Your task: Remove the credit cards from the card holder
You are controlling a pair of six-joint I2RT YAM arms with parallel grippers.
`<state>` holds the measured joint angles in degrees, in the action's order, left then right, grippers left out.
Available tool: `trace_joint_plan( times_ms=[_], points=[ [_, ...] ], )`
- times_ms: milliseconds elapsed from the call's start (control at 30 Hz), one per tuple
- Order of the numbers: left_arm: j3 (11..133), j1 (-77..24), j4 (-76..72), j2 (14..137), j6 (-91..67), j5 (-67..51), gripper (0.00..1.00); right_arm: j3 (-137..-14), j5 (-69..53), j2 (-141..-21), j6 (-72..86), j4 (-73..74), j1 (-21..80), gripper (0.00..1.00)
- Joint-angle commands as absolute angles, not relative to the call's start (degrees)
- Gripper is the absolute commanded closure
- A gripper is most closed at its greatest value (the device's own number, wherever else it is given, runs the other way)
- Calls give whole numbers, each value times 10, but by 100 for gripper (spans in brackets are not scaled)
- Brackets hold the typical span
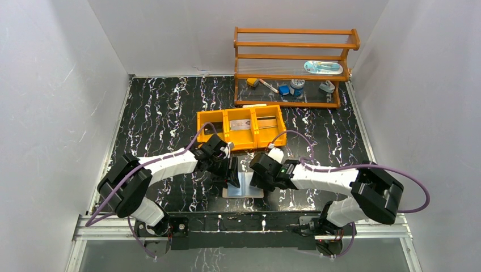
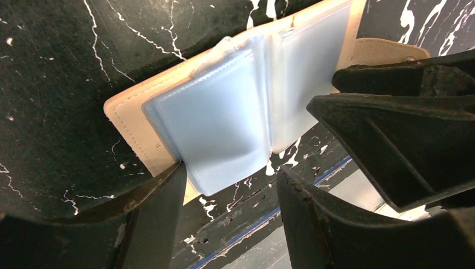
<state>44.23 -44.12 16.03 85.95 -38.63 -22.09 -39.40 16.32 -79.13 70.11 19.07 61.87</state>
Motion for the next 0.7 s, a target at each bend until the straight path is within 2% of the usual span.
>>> trace_joint_plan(
  times_ms=[0, 200, 300, 667],
  points=[
    [428, -446, 154, 864, -392, -218, 43, -375, 142, -790, 717, 137, 616, 51],
    [422, -447, 145, 856, -399, -214, 53, -353, 112, -780, 721, 78, 610, 62],
    [424, -447, 144, 847, -400, -209, 54, -336, 93, -768, 724, 38, 601, 64],
    [423, -447, 157, 836, -398, -193, 55, -289, 60, -719, 738, -40, 579, 61]
  ],
)
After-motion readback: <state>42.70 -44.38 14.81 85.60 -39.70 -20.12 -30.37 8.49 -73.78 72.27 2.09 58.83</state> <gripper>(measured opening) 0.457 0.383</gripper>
